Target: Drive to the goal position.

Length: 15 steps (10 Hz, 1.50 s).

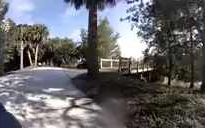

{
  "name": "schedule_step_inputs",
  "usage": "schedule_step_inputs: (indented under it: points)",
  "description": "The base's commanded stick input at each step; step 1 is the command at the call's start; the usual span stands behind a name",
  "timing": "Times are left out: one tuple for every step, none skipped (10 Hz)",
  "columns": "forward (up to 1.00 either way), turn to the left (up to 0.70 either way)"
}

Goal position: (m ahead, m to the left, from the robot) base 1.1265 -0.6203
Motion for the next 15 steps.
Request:
schedule_step_inputs:
  points:
    - [1.0, 0.0]
    - [1.0, 0.0]
    - [1.0, 0.0]
    - [1.0, 0.0]
    - [1.0, 0.0]
    - [1.0, 0.0]
    - [0.98, 0.0]
    - [0.0, 0.0]
    - [0.0, 0.0]
    - [0.0, 0.0]
    - [0.0, 0.0]
    - [0.0, 0.0]
    - [0.0, -0.01]
    - [0.0, -0.42]
    - [0.0, -0.42]
